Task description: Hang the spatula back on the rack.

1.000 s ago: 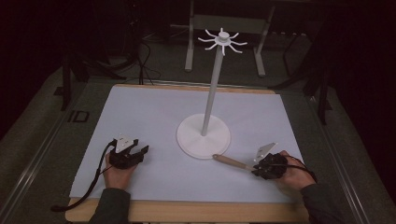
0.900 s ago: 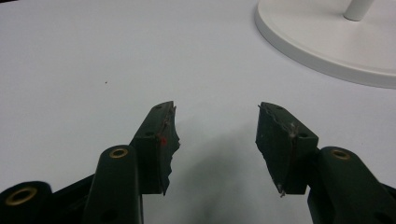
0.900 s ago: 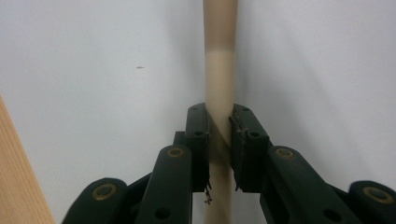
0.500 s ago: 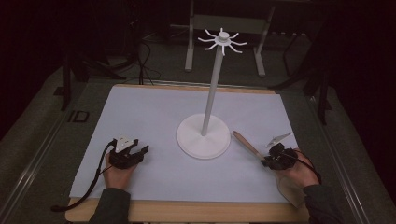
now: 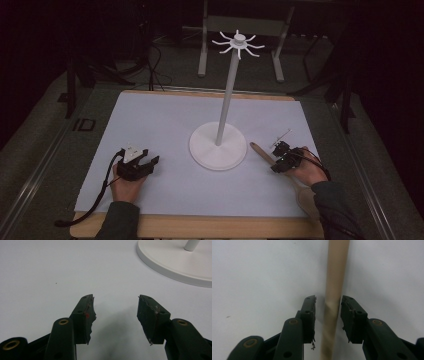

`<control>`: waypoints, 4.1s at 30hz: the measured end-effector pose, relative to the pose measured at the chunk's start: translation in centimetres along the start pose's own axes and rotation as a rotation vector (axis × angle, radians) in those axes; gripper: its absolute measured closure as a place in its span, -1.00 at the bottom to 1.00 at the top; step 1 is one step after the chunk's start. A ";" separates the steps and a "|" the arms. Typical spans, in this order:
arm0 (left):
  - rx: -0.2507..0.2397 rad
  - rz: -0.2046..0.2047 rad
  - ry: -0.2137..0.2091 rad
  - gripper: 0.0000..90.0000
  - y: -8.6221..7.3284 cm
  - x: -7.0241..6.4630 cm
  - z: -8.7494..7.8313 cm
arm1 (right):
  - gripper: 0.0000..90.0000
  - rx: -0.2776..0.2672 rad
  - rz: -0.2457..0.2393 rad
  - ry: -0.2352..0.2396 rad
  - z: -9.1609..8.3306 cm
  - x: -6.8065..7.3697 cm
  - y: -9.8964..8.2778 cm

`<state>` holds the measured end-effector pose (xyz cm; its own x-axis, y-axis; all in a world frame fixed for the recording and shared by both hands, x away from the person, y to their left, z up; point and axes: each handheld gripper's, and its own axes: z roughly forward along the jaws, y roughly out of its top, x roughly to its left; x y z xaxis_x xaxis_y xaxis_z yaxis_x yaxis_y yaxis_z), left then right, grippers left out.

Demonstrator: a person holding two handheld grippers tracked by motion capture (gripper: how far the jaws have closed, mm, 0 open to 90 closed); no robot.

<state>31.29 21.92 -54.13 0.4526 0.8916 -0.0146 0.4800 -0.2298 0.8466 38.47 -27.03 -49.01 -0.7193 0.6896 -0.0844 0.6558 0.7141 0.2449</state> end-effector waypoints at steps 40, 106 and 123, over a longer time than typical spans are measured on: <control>0.001 0.000 0.005 0.05 0.0 0.0 0.0 | 0.69 -0.117 0.070 0.004 -2.5 -0.9 0.0; -0.005 -0.011 0.008 0.03 0.0 0.1 -0.1 | 0.69 -0.755 -0.018 -0.044 -13.9 2.4 1.1; -0.005 -0.011 0.008 0.03 0.0 0.1 -0.1 | 0.69 -0.815 -0.037 -0.028 -15.1 3.2 2.6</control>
<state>31.28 22.03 -54.11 0.4413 0.8971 -0.0195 0.4811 -0.2182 0.8491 34.45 -24.77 -34.06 -0.7240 0.6779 -0.1276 0.2515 0.4317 0.8663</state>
